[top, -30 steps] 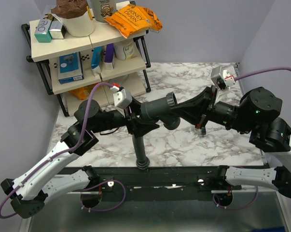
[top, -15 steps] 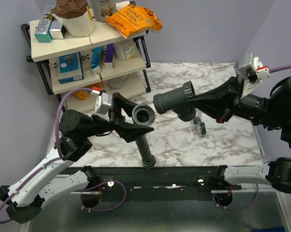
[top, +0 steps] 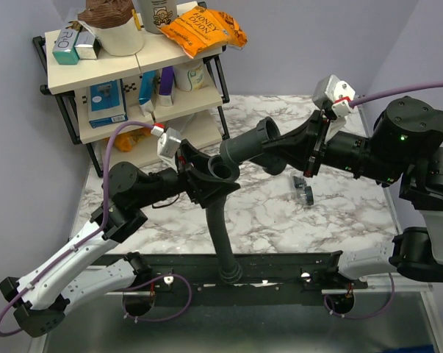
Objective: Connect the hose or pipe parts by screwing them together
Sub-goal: Install the adaptor on the pipeline.
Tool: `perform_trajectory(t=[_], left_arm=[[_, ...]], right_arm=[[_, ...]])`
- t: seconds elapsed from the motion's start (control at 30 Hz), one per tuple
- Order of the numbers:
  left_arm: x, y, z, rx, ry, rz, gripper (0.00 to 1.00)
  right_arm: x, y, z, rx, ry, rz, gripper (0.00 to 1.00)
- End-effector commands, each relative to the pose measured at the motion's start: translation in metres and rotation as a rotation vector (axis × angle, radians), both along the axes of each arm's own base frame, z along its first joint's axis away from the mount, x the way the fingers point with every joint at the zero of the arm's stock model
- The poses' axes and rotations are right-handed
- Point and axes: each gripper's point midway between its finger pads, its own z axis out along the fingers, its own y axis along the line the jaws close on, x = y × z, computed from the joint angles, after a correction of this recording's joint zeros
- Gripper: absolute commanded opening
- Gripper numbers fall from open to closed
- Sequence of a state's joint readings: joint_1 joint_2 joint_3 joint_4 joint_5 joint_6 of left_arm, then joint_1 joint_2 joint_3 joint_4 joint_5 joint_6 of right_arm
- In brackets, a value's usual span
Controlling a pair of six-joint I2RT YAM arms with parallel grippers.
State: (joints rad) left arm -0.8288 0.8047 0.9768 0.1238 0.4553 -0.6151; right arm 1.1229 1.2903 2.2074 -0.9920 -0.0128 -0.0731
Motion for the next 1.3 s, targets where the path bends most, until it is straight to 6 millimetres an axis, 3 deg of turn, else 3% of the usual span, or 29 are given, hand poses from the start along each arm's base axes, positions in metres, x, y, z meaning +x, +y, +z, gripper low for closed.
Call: perform_trajectory(t=[0.0,0.23,0.47,0.53,0.7,1.0,1.27], left_arm=[[0.007,0.001,0.003,-0.043,0.062,0.038,0.03],[-0.001,-0.002,-0.001,-0.035,-0.022,-0.008,0.0],[-0.016,-0.008,-0.012,0.009,-0.162,-0.103,0.2],[-0.022,-0.008,-0.011,0.01,-0.194,-0.136,0.2],[-0.032,-0.007,-0.003,-0.007,-0.273,-0.18,0.12],[-0.04,-0.005,-0.002,0.003,-0.292,-0.214,0.06],[-0.031,-0.006,-0.001,-0.003,-0.266,-0.166,0.02]], right_arm=[[0.004,-0.009,0.001,-0.04,-0.057,-0.027,0.01],[-0.007,0.005,-0.026,-0.134,-0.017,0.061,0.01],[-0.018,0.015,-0.046,-0.181,0.003,0.104,0.01],[-0.02,0.014,-0.048,-0.188,0.002,0.106,0.01],[-0.031,0.014,-0.046,-0.184,0.005,0.137,0.01],[-0.035,0.014,-0.069,-0.267,0.056,0.14,0.01],[-0.034,0.011,-0.078,-0.294,0.065,0.11,0.01]])
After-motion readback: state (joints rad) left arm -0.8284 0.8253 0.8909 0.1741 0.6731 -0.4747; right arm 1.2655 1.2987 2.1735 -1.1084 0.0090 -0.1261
